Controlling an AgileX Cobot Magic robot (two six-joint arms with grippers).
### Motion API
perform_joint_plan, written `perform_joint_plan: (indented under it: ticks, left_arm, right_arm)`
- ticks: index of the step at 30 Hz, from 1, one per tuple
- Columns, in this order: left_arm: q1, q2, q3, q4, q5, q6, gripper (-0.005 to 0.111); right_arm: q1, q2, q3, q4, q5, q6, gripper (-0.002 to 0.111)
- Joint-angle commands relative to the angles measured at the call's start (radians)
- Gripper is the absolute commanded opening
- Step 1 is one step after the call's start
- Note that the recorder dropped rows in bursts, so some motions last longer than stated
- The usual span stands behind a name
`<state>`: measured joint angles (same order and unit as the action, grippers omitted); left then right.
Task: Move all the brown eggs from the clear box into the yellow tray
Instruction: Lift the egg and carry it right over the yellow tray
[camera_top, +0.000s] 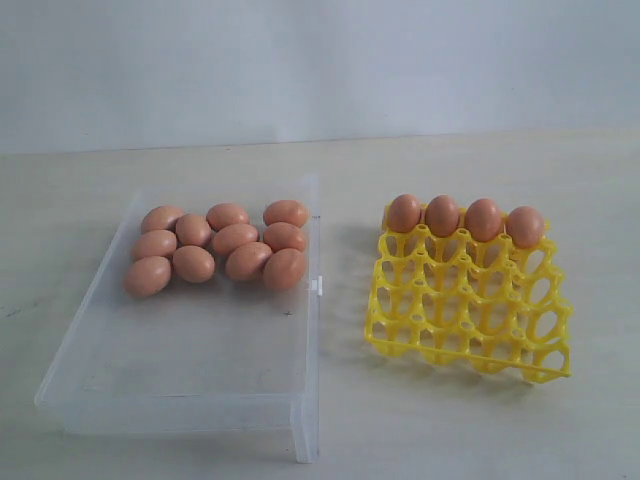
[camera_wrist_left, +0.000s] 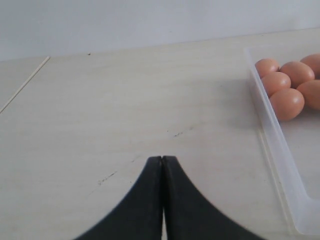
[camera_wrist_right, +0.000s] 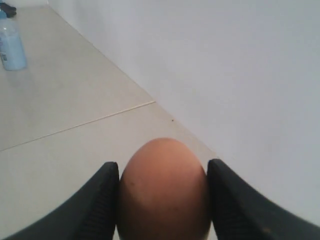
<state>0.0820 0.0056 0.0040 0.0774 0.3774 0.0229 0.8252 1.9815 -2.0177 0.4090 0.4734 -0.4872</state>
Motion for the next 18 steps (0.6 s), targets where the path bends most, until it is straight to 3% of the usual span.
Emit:
perform_joint_plan:
  ticks: [1,6,18]
  left_arm:
    - [-0.006,-0.006,-0.004,-0.007,-0.001,-0.001,0.000]
    - [-0.006,-0.006,-0.004,-0.007,-0.001,-0.001,0.000]
    - [-0.006,-0.006,-0.004,-0.007,-0.001,-0.001,0.000]
  right_arm:
    - [0.001,-0.032,0.136,0.005,-0.085,-0.017,0.000]
    - [0.013,-0.128,0.372,0.007,-0.263,-0.029,0.000]
    - [-0.018,-0.558,1.205,0.090,-0.774,-0.032,0.000]
